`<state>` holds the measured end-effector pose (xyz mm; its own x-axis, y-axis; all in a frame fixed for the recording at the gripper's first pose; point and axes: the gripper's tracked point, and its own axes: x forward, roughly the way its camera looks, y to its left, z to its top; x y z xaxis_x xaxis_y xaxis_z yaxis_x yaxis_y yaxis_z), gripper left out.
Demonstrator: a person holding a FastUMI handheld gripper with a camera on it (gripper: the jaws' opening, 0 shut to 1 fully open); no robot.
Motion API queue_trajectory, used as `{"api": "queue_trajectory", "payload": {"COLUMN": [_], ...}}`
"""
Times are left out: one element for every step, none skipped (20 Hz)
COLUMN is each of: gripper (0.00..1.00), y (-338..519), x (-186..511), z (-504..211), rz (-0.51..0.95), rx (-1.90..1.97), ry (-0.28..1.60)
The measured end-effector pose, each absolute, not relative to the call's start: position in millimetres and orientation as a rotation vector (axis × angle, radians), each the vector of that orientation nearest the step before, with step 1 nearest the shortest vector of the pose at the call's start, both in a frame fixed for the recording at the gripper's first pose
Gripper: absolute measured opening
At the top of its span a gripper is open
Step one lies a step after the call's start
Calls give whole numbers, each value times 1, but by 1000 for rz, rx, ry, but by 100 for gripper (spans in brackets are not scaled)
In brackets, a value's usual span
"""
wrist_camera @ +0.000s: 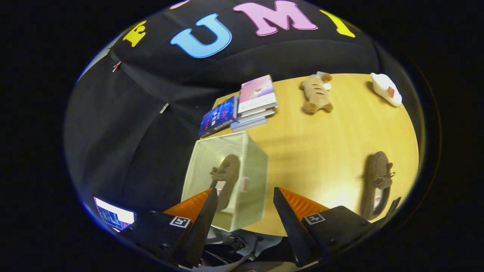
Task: Open the storage box then place both shoes into the box .Put the left shoe in first, then the right shoe, with the right side of both shoes facing outward in a uniform manner.
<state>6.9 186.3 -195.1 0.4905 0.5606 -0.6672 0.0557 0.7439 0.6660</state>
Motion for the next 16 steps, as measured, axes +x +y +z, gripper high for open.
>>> {"api": "queue_trajectory", "payload": {"gripper": [92,92,92,92,92,92,92,92,92,92,92,92,92,92,92,92], "y": [165,141,117,95,71,49,30,13,-2,-15,-26,-36,-42,-47,-50,-54], "x": [3,-1,-6,-12,-19,-27,-35,-44,-53,-59,-66,-73,-78,-82,-89,-94], "z": [-205,-213,-223,-234,-243,-253,-264,-276,-290,-303,-318,-334,-347,-361,-376,-392], "rz": [313,281,250,222,191,163,135,111,90,69,59,43,35,24,15,13], "rx": [690,689,686,685,689,694,696,697,695,698,692,688,692,693,682,655], "ry": [1035,1039,1046,1056,1068,1081,1095,1118,1148,1167,1200,1231,1260,1286,1307,1338]}}
